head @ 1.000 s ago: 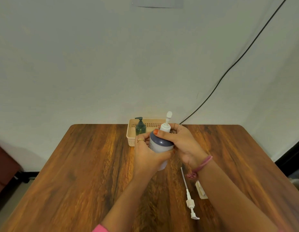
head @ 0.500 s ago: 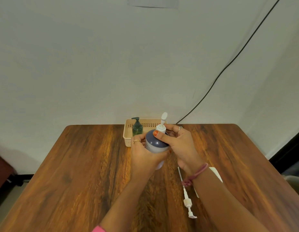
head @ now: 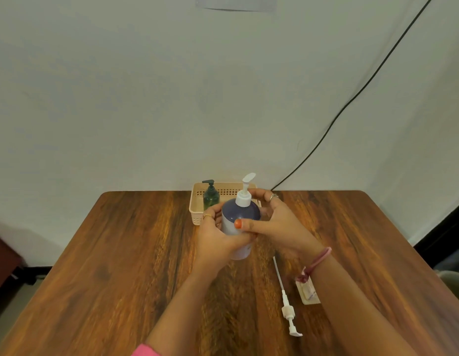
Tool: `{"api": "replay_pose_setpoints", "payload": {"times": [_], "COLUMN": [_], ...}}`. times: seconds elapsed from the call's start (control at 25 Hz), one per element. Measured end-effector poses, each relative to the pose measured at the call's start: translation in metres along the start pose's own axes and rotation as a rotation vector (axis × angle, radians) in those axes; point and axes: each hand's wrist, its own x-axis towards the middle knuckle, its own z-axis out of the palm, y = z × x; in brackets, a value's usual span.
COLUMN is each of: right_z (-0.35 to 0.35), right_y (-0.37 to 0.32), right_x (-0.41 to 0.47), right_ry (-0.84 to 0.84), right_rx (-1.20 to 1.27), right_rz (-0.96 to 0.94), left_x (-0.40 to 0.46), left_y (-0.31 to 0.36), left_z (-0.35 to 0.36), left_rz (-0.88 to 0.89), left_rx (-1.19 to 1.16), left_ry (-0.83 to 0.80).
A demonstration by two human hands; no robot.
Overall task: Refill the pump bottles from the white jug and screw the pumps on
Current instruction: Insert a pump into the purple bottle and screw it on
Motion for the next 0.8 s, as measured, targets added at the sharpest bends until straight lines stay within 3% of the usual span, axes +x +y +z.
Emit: {"api": "replay_pose_setpoints", "payload": {"times": [0.08, 0.36, 0.64, 0.8], "right_z": [-0.003, -0.008, -0.03, -0.041], "right_y": [0.005, 0.02, 0.053, 0.068], "right_x": [-0.002, 0.021, 0.094, 0.144], "right_ry": [-0.035, 0.22, 0.366, 0.398], "right_rx": [-0.067, -0.345, -0.418, -0.404], "right_rz": [0.032, -0.018, 0.071, 0.044], "left_x": [0.006, 0.029, 0.059, 0.071], "left_y": [-0.002, -0.015, -0.059, -0.089], "left_z": [-0.003, 0.005, 0.004, -0.004], "left_rz": [0.031, 0.0, -0.164, -0.321], "left_rx": [0.0, -0.019, 0.207, 0.179], "left_ry": [-0.078, -0.231, -0.201, -0.137]}}
